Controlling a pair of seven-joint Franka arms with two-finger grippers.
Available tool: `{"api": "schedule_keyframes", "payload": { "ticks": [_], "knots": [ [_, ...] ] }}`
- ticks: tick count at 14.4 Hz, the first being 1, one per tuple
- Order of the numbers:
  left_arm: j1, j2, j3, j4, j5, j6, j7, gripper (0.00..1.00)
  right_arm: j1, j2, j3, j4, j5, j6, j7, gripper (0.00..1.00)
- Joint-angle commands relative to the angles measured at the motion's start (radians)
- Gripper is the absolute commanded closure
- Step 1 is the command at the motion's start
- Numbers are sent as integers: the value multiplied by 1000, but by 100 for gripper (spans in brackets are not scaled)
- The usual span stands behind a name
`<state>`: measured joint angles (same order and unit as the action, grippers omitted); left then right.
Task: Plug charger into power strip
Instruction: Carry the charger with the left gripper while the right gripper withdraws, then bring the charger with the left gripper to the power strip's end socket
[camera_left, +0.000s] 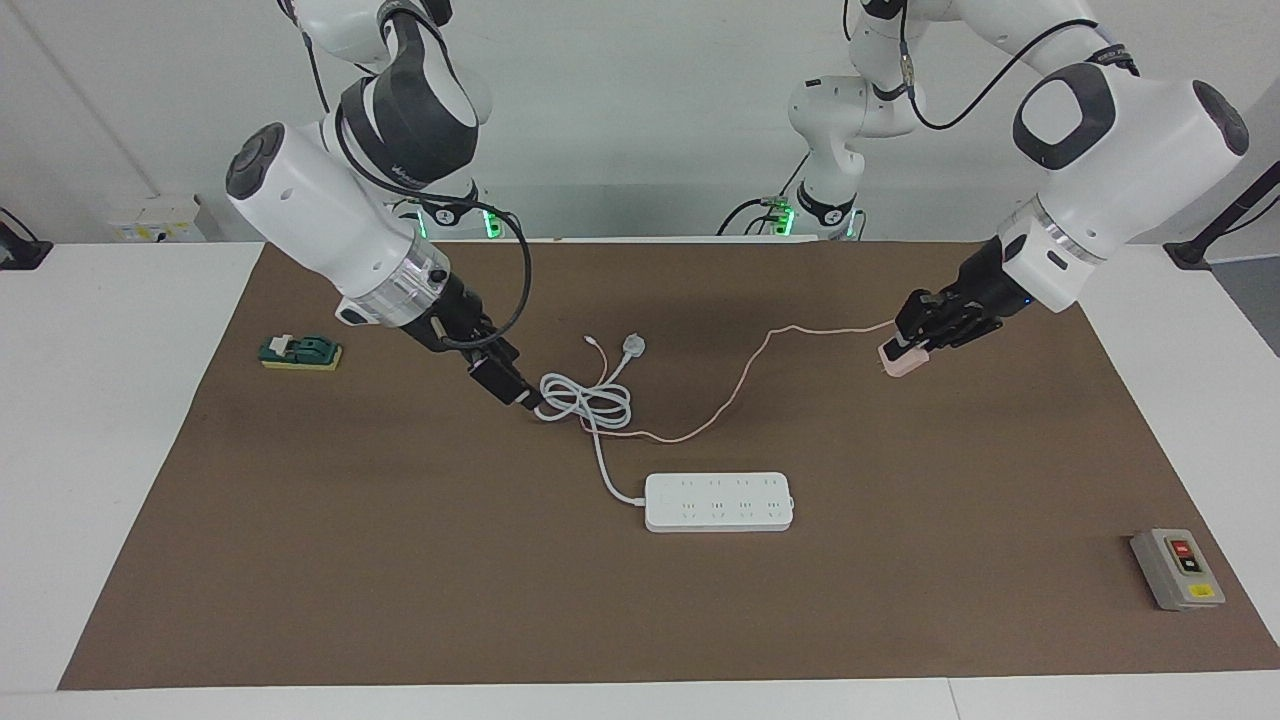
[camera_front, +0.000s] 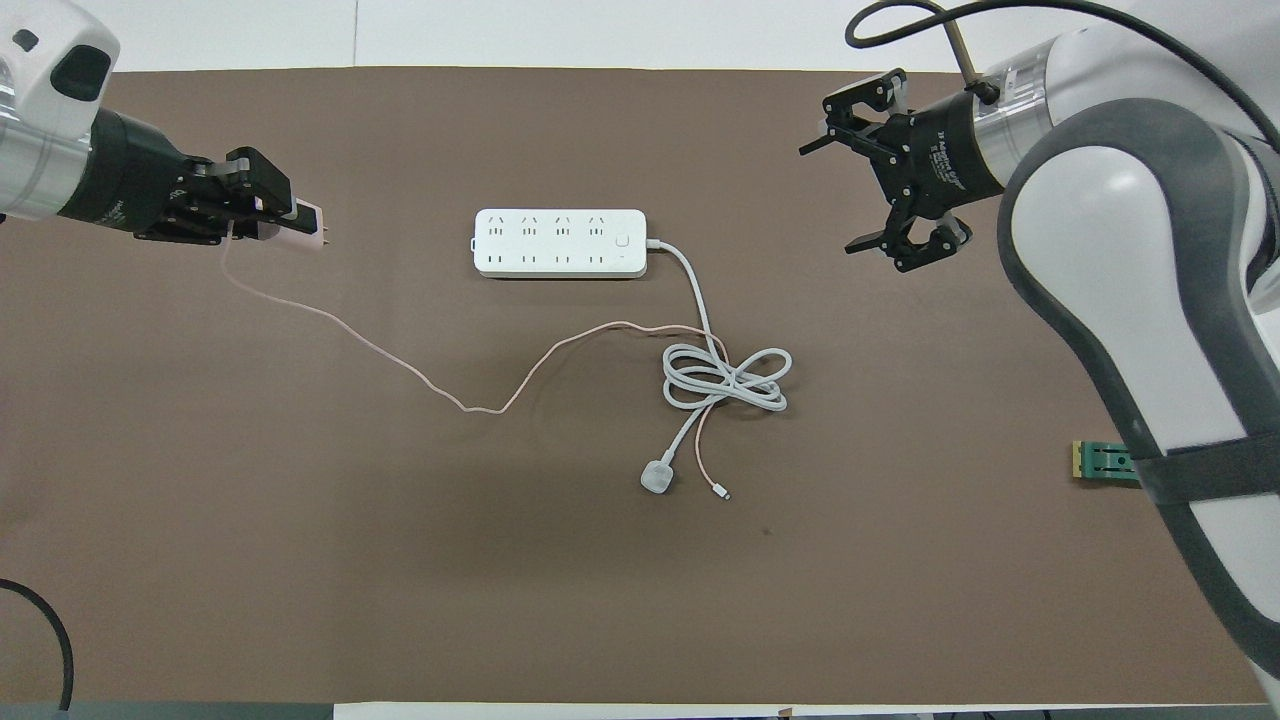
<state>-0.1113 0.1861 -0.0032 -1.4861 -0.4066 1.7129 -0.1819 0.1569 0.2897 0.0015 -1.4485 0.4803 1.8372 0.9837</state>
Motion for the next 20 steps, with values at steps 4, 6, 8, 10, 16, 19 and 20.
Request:
{"api": "schedule_keyframes", "payload": {
  "ticks": [4,6,8,10,16,19,20],
  "knots": [
    [-67,-23,9,-92,166,256,-281,100,-57,-43,9,-7,-256,-136,-496,0],
    [-59,-11,8,-98,166,287,-475,100,-83,-67,9,-15,-346,-168,-710,0],
    [-82,-8,9,-97,173,283,-662,100,-115,-101,9,-41,-402,-176,-877,0],
    [-93,-10,9,-109,175,292,-792,100,-141,-164,11,-85,-431,-179,-962,0],
    [-108,-1,12,-120,307,278,-1032,100,-192,-345,11,-213,-433,-271,-985,0],
    [-125,102,12,-19,344,257,-1254,100,-201,-368,15,-237,-492,-294,-991,0],
    [-129,143,14,12,351,228,-1310,100,-203,-368,17,-237,-503,-294,-999,0]
  ]
}}
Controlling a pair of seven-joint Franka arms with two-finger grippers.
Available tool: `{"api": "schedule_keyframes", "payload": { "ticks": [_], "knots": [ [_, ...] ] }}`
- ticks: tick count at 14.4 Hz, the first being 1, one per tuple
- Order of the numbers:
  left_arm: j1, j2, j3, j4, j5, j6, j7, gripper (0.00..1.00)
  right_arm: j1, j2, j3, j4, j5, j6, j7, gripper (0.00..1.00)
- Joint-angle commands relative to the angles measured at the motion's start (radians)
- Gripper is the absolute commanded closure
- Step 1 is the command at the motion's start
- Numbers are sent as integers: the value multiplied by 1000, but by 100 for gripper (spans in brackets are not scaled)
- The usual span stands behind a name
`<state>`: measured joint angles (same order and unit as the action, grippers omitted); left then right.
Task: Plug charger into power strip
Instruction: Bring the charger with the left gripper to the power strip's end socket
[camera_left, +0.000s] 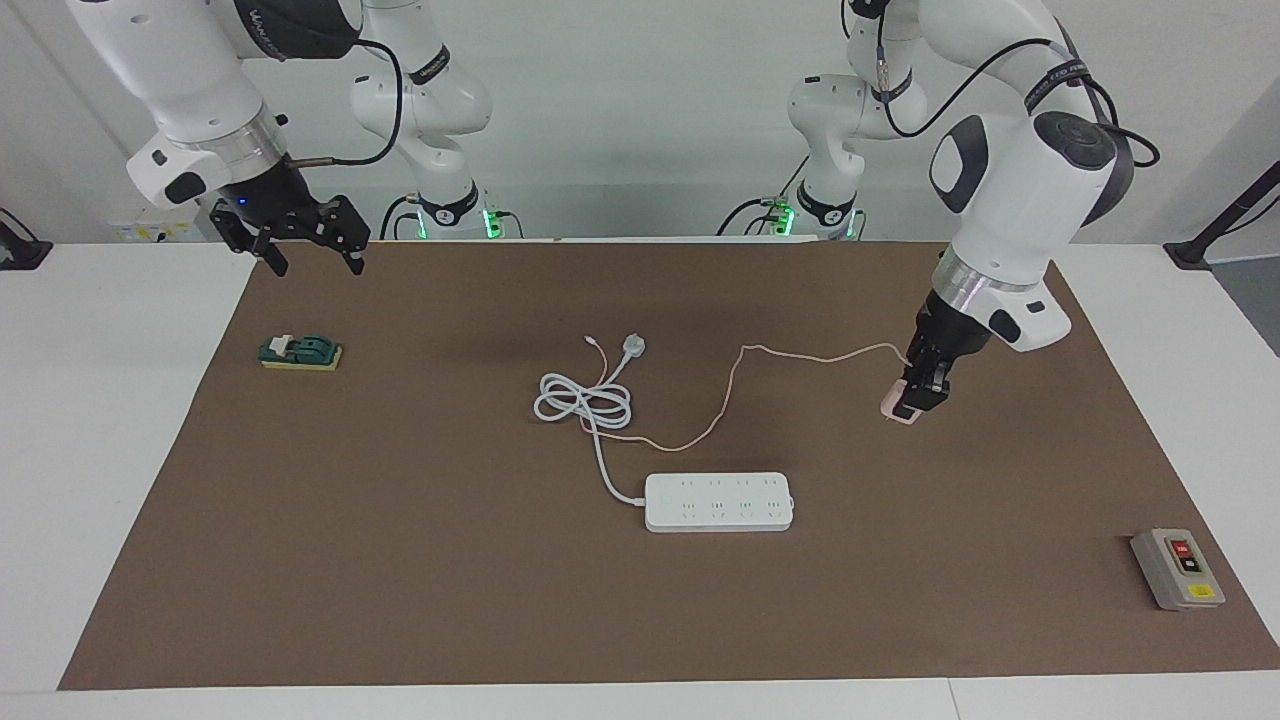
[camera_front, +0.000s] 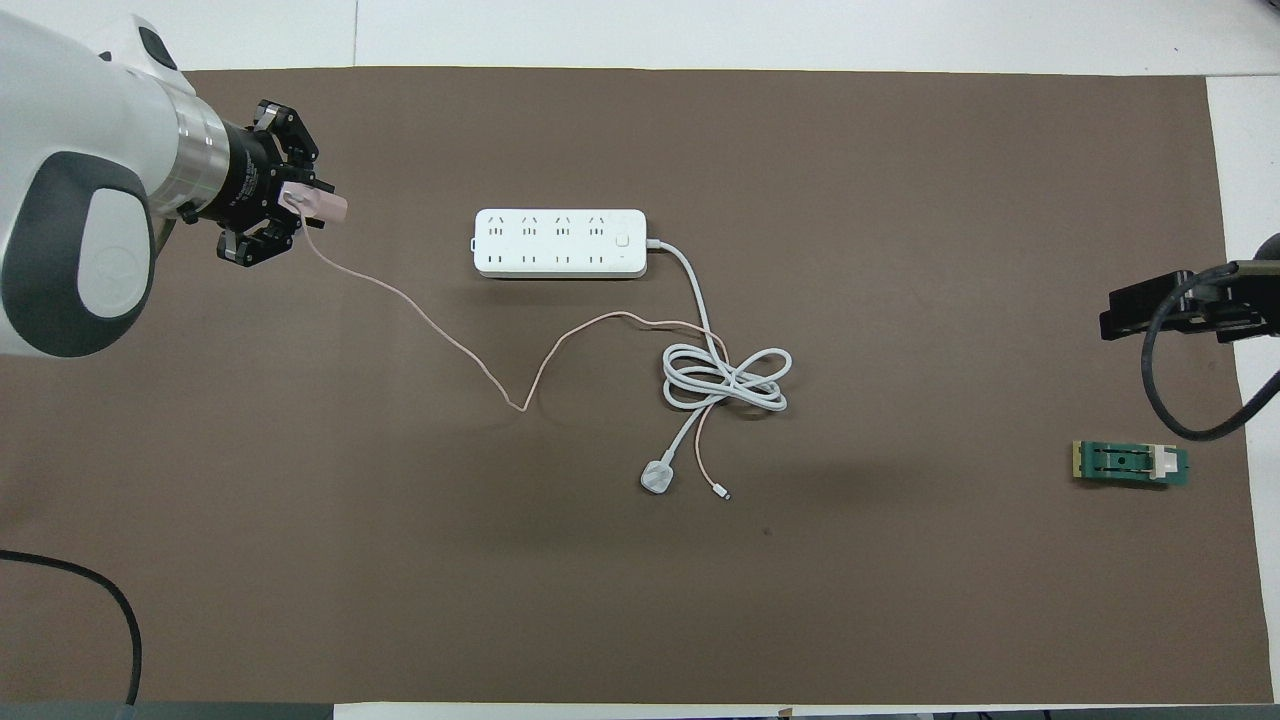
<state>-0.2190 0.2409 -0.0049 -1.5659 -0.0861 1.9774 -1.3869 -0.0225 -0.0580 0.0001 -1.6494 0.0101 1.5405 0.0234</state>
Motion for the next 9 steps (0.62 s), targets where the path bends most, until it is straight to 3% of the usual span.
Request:
{"api": "schedule_keyframes", "payload": {
  "ticks": [1,3,6,9],
  "knots": [
    [-49,127,19,131,40,-40,-142,100,-24,-16,21,-29,-35,4,-45,0],
    [-63,182,23,176,52,-52,-240,100,-31,-14,24,-20,-35,7,-46,0],
    [-121,397,49,451,121,-178,-407,100,-31,-17,26,-18,-35,6,-46,0],
    [-132,410,59,471,120,-207,-431,100,-31,-17,28,-18,-42,1,-48,0]
  ]
}}
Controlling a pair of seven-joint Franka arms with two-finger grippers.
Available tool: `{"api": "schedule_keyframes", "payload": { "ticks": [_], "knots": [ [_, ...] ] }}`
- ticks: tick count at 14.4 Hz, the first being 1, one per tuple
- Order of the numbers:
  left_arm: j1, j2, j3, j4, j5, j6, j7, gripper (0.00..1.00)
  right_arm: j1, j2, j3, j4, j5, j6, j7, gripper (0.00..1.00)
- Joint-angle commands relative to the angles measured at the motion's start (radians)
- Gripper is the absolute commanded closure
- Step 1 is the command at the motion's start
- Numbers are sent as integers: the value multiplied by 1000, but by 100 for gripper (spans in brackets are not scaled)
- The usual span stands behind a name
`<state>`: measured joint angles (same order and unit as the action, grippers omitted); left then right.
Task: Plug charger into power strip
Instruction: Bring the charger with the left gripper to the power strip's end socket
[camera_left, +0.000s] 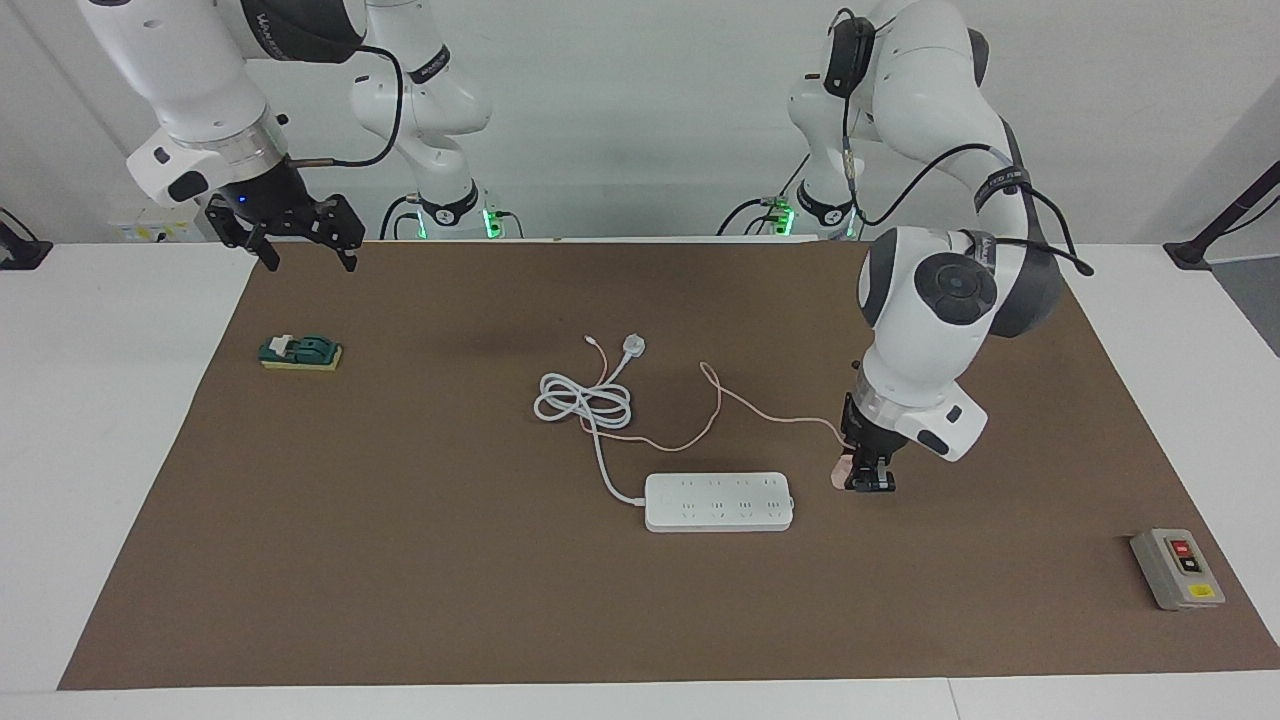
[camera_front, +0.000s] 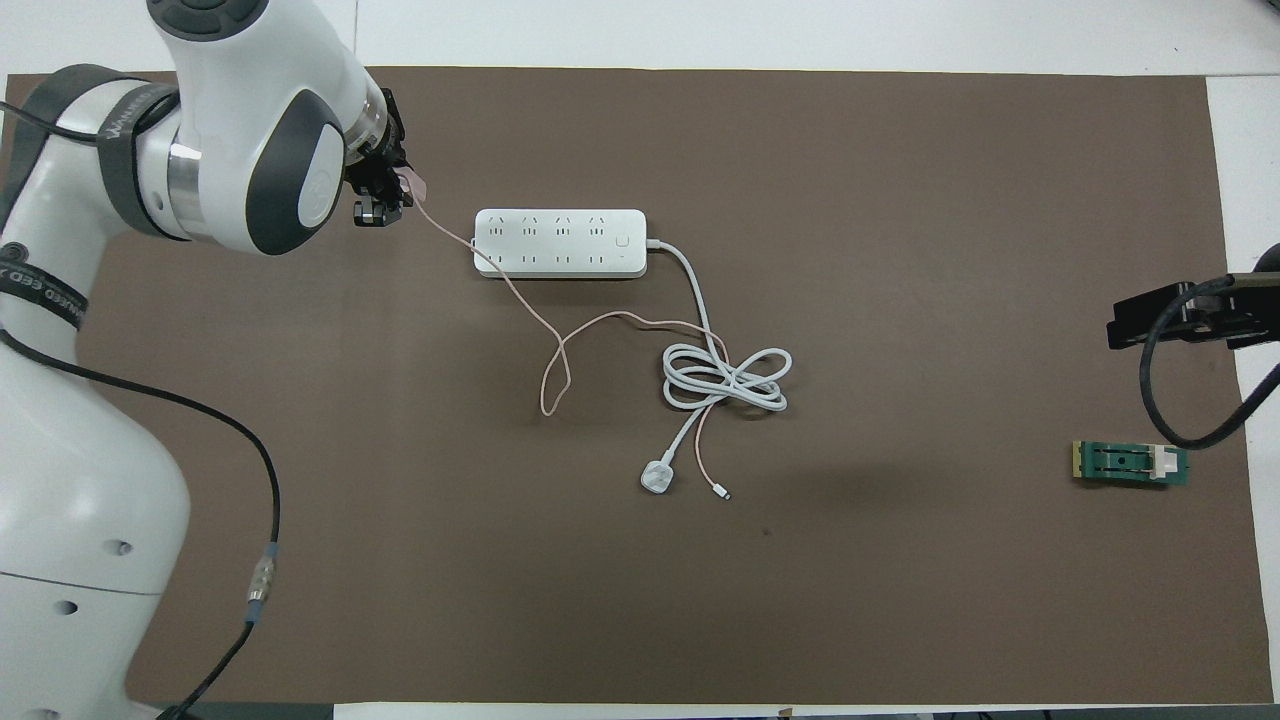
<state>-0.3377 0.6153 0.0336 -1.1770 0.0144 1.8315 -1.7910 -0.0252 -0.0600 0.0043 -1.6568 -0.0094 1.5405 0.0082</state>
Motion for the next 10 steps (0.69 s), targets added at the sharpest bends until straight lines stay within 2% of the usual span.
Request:
{"api": "schedule_keyframes", "payload": {
  "ticks": [1,4,6,8,10],
  "knots": [
    [-14,32,20,79,19,-72,-27,100,-28,-15,23,-11,-23,1,-33,0],
    [-24,20,17,14,10,-8,-31,100,-25,-15,23,-11,-23,1,-33,0],
    [-58,-35,15,-112,-11,73,-36,100,-18,-17,23,-11,-35,-2,-33,0],
    [-72,-58,14,-177,-45,118,-60,100,-16,-18,22,-11,-41,-3,-33,0],
    [-105,-112,14,-316,-45,202,-65,100,-16,-20,23,-11,-40,-5,-33,0]
  ]
}}
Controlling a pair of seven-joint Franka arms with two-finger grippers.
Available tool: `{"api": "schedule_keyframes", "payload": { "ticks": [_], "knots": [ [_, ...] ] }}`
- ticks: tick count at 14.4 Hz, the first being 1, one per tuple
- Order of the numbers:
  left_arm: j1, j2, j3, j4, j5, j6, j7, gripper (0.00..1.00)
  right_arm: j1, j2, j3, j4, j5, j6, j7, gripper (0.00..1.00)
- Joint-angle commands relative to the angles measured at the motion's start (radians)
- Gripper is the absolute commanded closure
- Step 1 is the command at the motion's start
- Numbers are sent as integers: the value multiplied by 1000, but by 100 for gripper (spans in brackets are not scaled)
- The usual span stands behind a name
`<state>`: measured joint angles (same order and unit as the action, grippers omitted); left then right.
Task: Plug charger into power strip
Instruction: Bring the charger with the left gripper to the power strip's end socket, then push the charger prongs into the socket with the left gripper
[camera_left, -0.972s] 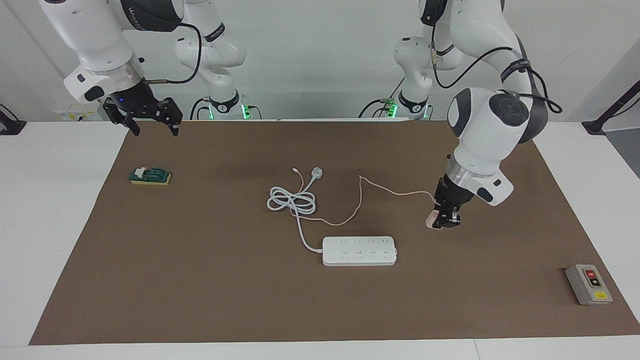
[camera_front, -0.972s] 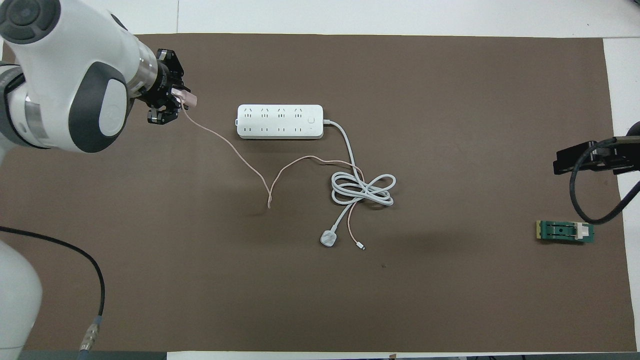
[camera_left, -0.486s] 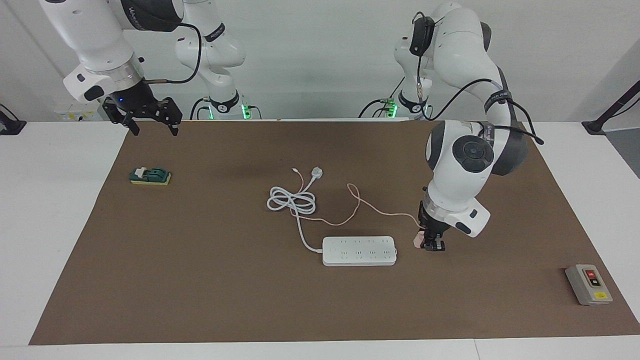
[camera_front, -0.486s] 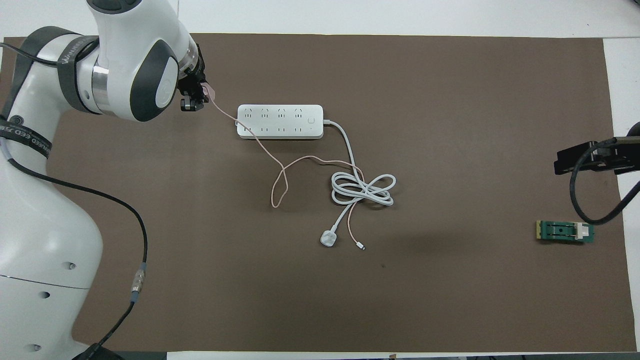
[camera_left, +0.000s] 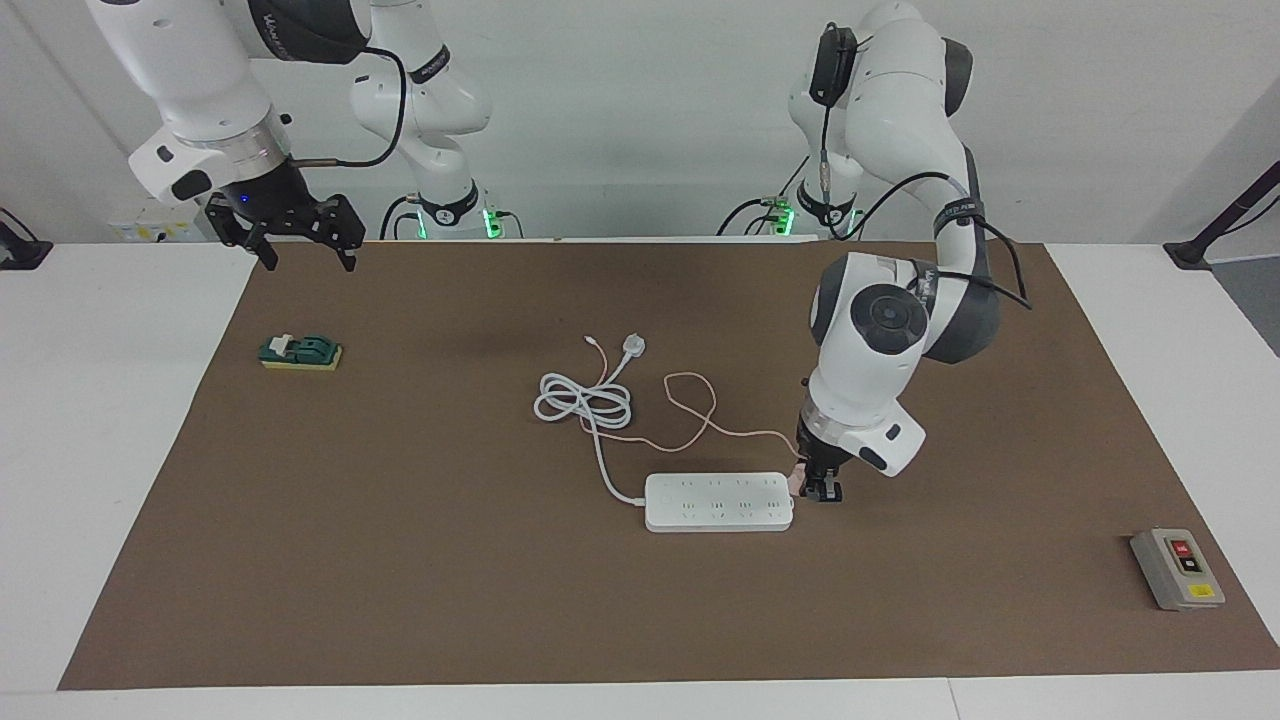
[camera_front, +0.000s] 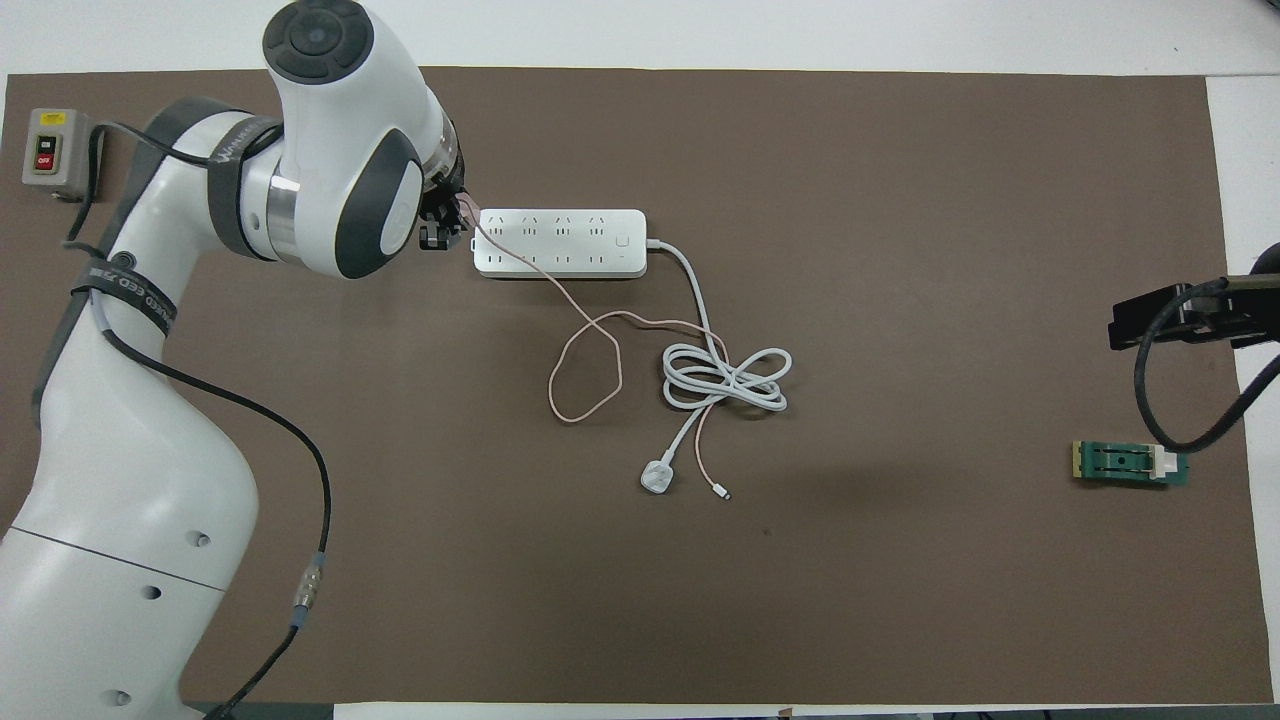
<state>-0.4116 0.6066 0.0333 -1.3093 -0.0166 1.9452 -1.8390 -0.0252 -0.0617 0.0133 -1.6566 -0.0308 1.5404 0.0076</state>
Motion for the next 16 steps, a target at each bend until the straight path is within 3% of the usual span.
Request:
{"api": "schedule_keyframes", "payload": {
  "ticks": [1,16],
  "knots": [
    [-33,-119,14,-230,-14,121,-17,100,-15,-18,14,-11,-18,-5,-31,0],
    [-39,-38,16,-139,-36,67,-59,100,7,-29,14,-9,-11,-23,-21,0]
  ]
}}
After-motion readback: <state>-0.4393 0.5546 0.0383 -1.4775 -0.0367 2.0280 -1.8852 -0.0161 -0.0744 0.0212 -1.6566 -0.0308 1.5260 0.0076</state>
